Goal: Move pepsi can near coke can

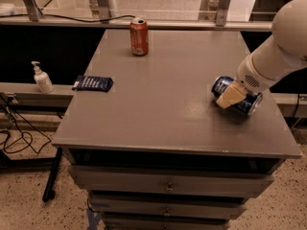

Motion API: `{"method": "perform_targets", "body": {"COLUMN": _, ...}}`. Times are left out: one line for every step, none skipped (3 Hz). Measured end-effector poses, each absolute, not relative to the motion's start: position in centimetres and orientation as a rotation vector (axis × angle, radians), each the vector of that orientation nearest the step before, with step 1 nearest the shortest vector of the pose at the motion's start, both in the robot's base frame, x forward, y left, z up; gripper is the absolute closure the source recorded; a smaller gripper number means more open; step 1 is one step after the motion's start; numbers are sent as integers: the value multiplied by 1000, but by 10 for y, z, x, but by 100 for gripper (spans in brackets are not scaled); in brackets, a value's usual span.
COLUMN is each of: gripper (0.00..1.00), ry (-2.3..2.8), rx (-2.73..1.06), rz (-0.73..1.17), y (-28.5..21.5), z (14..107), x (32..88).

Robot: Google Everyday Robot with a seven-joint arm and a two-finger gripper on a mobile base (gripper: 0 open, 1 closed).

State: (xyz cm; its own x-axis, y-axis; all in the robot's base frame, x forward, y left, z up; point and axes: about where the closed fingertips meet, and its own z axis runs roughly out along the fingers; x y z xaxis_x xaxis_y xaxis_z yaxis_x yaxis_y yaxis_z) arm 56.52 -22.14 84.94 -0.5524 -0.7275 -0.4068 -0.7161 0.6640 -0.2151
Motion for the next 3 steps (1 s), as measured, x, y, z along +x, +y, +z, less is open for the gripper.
{"method": "perform_targets", "body": {"gripper": 88, "ry": 2393, "rx": -1140, "rz": -10, "y": -218, "z": 869, "x": 585}}
{"method": "perform_targets", "body": {"gripper": 100, "ry": 2382, "rx": -1135, "rz": -15, "y": -218, "z": 876, "x": 587}}
{"method": "perform_targets", "body": {"gripper": 100, "ry": 2382, "rx": -1134, "rz": -16, "y": -218, "z": 876, "x": 586}}
